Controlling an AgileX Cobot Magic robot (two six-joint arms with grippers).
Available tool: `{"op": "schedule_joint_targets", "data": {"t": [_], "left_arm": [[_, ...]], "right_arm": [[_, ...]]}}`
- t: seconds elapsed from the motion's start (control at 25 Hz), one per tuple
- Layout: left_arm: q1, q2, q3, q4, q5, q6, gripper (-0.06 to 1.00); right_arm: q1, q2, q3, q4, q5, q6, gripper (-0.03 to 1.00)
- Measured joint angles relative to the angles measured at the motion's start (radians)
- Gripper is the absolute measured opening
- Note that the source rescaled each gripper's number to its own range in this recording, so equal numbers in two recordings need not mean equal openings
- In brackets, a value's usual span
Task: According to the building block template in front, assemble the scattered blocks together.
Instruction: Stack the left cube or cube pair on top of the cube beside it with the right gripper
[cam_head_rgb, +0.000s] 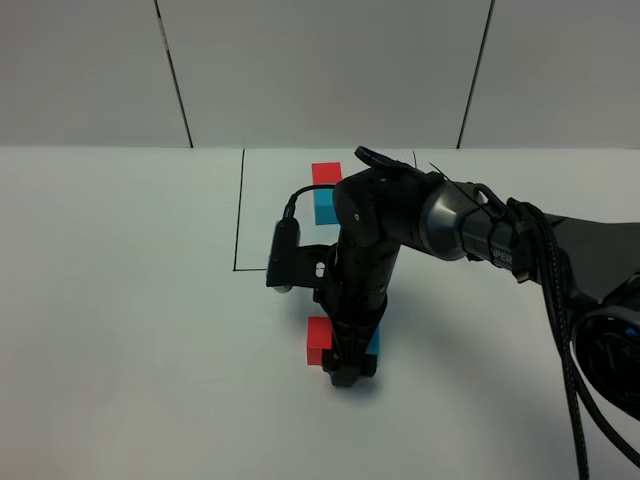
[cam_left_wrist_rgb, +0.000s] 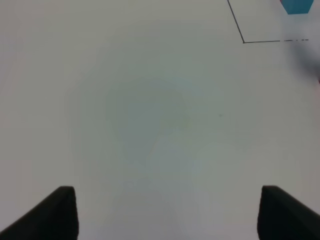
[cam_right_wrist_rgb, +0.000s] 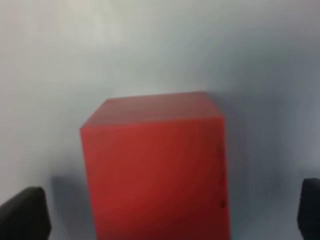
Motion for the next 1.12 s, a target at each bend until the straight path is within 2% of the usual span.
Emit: {"op": "schedule_joint_targets", "data": {"t": [0.48,0.56,0.64,0.72,0.8,0.96,1.12], "left_arm": [[0.0,0.0,0.0,0.0,0.0,0.0,0.62],[0.0,0.0,0.0,0.0,0.0,0.0,0.62],[0.0,0.0,0.0,0.0,0.0,0.0,0.62],[0.0,0.0,0.0,0.0,0.0,0.0,0.62],[0.0,0.0,0.0,0.0,0.0,0.0,0.62],[0.0,0.0,0.0,0.0,0.0,0.0,0.62],[0.0,0.0,0.0,0.0,0.0,0.0,0.62]], "right_arm": [[0.0,0.011,0.0,0.031,-0.006,0.0,0.98],[0.0,0.011,0.0,0.032,-0.007,0.005,0.85],[0.0,0.011,0.0,0.032,-0.007,0.005,0.65],[0.0,0.011,0.0,0.029,-0.005,0.006,0.36],[0.0,0.011,0.0,0.028,-0.003,0.012,0.02],[0.0,0.011,0.0,0.029,-0.004,0.055,0.01],[0.0,0.007,0.0,0.061,-0.006,0.177,0.01]]}}
